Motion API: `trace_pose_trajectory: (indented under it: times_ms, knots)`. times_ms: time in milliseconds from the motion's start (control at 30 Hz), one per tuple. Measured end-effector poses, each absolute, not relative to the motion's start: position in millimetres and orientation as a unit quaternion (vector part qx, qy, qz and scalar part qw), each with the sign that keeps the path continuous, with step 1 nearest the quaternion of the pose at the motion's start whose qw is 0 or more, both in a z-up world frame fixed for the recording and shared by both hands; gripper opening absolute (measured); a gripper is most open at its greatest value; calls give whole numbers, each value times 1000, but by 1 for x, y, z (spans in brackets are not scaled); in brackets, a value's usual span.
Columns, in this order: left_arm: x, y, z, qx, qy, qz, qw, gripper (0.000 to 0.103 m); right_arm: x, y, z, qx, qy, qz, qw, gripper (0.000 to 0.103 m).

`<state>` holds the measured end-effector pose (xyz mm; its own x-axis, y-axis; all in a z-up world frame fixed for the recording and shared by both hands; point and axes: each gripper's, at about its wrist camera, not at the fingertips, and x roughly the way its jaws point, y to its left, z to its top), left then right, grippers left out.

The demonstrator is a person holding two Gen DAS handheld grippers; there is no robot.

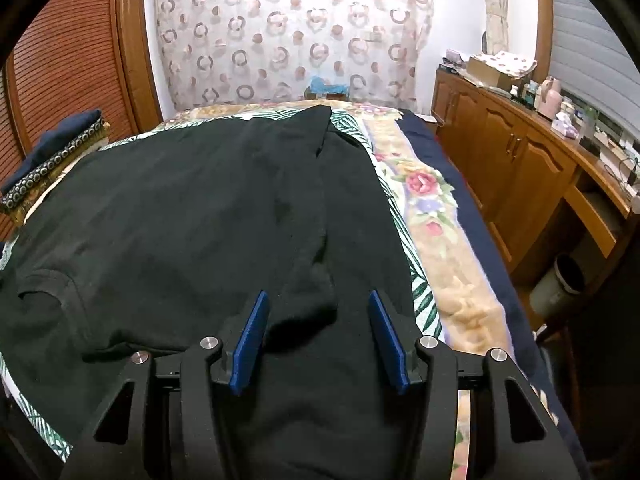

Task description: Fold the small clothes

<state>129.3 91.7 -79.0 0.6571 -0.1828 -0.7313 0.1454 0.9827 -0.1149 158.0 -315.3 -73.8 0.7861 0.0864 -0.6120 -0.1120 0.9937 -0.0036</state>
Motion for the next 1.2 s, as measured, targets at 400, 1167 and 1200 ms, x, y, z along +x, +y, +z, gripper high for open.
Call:
trace_pose_trajectory:
  times_ms: [400,1167,1200]
  knots:
    - [138,91,-86,-30,414,-99,904,19,158,-318,-74,-17,322,54,945,55]
    - [142,81,-87,-9,414,-98,905,8,159,-305,-72,-6,331,101,938,27]
    - [140,80,-84,-10,409,-97,907,7,160,-303,-72,-14,330,100,939,10]
